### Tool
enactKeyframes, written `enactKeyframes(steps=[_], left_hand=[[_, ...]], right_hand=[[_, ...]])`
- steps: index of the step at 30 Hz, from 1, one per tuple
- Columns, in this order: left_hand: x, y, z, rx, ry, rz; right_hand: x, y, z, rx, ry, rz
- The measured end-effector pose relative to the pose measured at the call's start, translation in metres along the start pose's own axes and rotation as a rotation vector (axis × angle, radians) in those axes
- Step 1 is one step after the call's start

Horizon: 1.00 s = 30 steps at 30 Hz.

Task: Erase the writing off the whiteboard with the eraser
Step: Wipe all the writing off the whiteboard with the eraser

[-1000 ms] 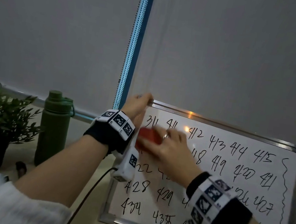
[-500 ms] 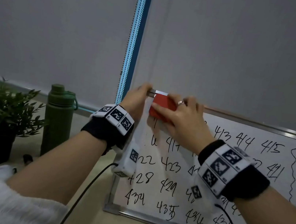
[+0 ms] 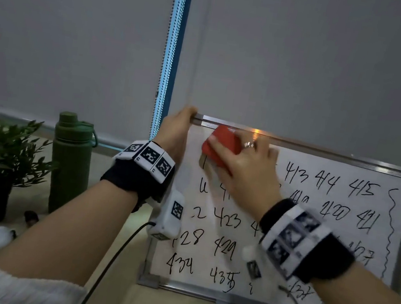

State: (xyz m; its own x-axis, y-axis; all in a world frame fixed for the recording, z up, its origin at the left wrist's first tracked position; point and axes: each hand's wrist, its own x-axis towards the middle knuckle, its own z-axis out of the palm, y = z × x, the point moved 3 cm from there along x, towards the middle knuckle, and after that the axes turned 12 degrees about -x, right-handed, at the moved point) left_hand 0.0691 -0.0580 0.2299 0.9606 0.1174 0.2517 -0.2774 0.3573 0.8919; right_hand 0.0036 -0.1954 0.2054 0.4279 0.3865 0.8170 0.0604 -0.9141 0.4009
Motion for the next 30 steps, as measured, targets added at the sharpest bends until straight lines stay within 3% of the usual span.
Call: enactKeyframes(steps=[3,5,7,11,13,16,18,23,24,28,30], left_hand=[[0.003,-0.003,0.002,-0.052,0.031,0.006],[0.004,-0.004,0.002,-0.047,0.015,0.001],[0.0,-0.003,0.003,-0.004,0.006,-0.022],[0.003,-0.005,0.002,-0.028,0.034,0.037],[0.005,-0.007,0.002,-0.059,0.042,0.026],[0.01,-0.01,0.002,-0.024,0.083,0.014],[0.011,-0.008,0.003,-0.029,0.098,0.04],[0.012,-0.007,0.004,-0.025,0.113,0.107],[0.012,-0.007,0.005,-0.025,0.123,0.118],[0.009,-0.006,0.006,0.014,0.116,0.158],[0.008,-0.006,0.005,-0.005,0.114,0.143]], right_hand=[[-0.037,-0.037,0.007,-0.003,-0.035,-0.137],[-0.037,-0.039,0.009,-0.02,-0.061,-0.106],[-0.026,-0.025,0.009,-0.037,-0.016,0.069],[-0.026,-0.004,0.01,0.097,-0.021,0.563],[-0.024,-0.016,0.013,0.14,-0.049,0.618],[-0.016,-0.033,0.016,0.16,-0.071,0.443],[-0.022,-0.021,0.015,0.155,-0.048,0.436],[-0.056,0.023,0.019,0.264,-0.12,0.907],[-0.05,0.016,0.016,0.254,-0.127,0.905],[-0.014,-0.048,0.004,0.272,-0.096,0.516],[-0.013,-0.051,0.006,0.255,-0.076,0.445]])
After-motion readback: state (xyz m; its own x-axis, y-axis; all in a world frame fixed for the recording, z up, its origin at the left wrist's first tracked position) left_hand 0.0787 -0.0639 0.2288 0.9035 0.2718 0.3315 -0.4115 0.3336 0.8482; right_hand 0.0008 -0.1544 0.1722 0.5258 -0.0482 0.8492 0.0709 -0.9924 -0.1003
